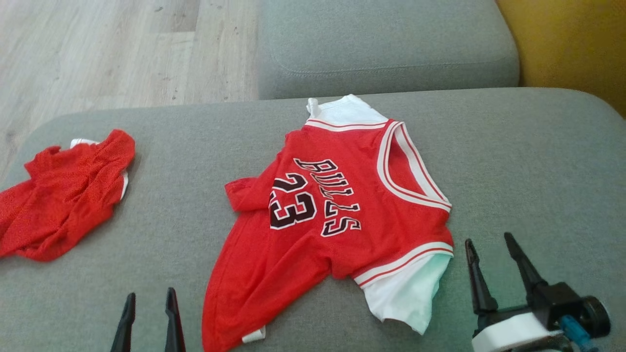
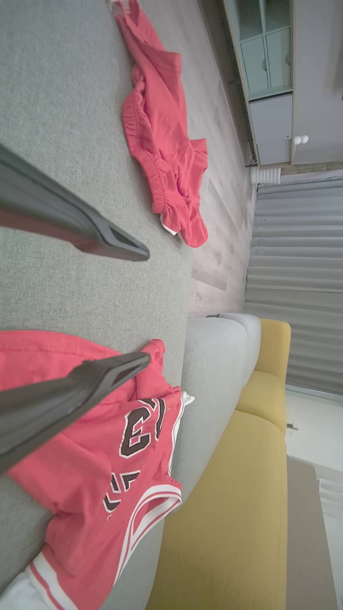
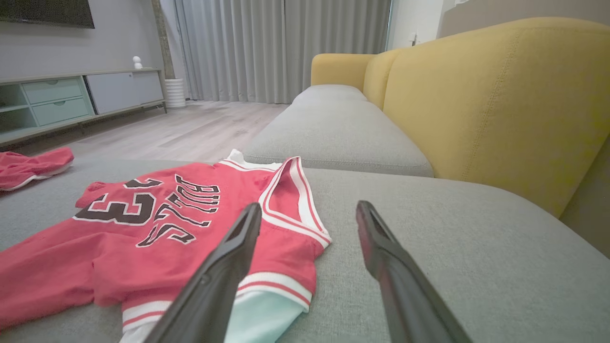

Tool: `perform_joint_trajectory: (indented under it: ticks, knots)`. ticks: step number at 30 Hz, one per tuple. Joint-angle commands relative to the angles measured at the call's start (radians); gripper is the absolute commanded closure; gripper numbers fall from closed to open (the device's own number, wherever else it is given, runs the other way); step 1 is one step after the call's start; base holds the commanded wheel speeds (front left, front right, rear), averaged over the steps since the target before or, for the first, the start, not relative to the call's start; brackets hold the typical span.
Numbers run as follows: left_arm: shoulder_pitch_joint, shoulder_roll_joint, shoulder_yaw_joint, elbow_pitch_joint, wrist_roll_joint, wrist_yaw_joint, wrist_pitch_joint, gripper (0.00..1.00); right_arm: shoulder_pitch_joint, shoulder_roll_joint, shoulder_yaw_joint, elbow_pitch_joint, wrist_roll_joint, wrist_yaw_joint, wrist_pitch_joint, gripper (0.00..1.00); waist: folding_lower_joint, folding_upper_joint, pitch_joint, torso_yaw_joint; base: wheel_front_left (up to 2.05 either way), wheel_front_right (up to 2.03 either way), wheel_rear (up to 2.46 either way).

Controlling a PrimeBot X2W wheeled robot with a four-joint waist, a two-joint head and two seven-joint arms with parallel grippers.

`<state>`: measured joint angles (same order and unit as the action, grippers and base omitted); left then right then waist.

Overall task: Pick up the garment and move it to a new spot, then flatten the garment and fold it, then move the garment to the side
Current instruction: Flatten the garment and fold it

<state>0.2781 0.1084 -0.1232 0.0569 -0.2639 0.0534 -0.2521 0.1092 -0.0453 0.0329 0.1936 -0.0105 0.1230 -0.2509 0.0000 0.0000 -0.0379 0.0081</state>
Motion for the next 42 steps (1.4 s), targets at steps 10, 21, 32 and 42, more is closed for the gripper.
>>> perform_joint_trajectory:
  ticks: [10, 21, 32, 42]
  knots:
    - [-0.011, -0.049, 0.118, -0.009, 0.060, -0.108, -0.010, 0.00, -0.027, -0.005, 0.035, 0.004, 0.005, 0.008, -0.011, 0.00, 0.0000, 0.0000, -0.008, -0.025, 0.00, 0.00, 0.00]
    - [-0.016, -0.057, 0.140, 0.023, 0.077, -0.154, -0.010, 0.00, -0.028, -0.005, 0.033, 0.006, 0.019, 0.008, -0.011, 0.00, 0.0000, 0.0000, -0.003, -0.040, 0.00, 0.00, 0.00]
    - [0.002, -0.057, 0.086, 0.080, 0.118, -0.150, 0.000, 0.00, -0.031, -0.005, 0.036, 0.004, 0.069, 0.008, -0.001, 0.00, 0.0000, 0.0000, -0.007, -0.034, 0.00, 0.00, 0.00]
    - [0.012, -0.024, 0.004, 0.081, 0.148, -0.161, 0.218, 0.00, 0.023, -0.005, 0.149, -0.035, 0.116, 0.008, 0.414, 0.00, 0.0000, 0.0000, 0.007, -0.040, 0.00, 0.00, 0.00]
